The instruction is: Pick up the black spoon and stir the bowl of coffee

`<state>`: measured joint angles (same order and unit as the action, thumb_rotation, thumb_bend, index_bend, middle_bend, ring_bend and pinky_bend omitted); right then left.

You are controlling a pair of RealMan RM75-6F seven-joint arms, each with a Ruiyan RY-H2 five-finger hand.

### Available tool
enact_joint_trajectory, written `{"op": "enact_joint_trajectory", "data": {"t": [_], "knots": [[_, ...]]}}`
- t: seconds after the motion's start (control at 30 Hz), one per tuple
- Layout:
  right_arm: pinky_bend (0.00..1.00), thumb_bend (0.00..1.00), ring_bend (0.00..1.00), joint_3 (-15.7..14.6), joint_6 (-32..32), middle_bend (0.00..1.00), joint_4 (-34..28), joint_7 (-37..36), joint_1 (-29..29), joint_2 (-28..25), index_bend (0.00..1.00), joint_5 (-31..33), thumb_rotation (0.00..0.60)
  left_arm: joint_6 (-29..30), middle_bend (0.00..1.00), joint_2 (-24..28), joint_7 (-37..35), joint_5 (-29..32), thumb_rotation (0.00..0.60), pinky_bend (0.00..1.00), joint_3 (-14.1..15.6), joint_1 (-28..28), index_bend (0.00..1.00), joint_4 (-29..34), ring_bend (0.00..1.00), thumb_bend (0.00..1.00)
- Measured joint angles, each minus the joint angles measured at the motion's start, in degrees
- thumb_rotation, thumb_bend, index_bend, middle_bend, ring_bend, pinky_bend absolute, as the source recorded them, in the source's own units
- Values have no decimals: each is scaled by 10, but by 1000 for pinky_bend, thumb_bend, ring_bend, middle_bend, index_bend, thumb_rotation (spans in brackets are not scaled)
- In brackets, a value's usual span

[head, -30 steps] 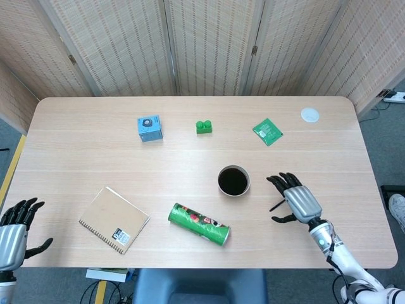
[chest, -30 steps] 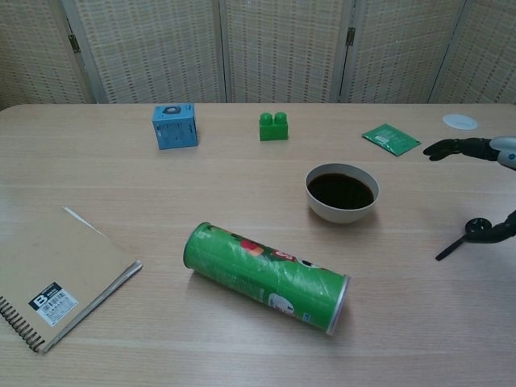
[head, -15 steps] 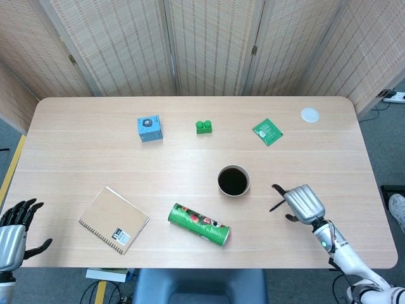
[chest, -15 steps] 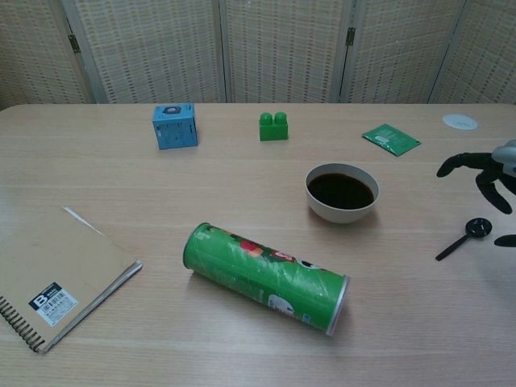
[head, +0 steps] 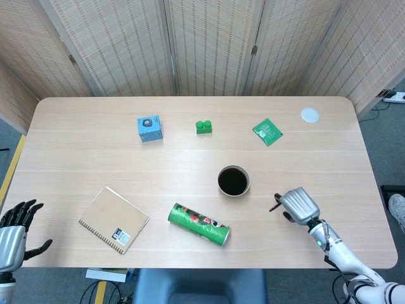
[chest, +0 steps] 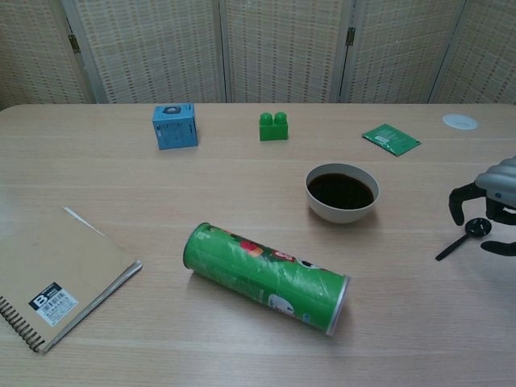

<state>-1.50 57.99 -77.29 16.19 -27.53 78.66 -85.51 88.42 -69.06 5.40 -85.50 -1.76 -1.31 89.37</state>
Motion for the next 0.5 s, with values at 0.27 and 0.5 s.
{"op": "enact_joint_trajectory", "data": {"t": [0.27,0.5], "knots": [[1000,225,1000,-2,-15,984,34,-5,-5,26,461,2,600,0,154,0,1,1,600,177,1,2,206,1,123,195],[1000,219,1000,-2,-28,984,60,-7,-11,48,470,6,600,-2,154,0,1,1,600,177,0,1,207,0,123,195]]}}
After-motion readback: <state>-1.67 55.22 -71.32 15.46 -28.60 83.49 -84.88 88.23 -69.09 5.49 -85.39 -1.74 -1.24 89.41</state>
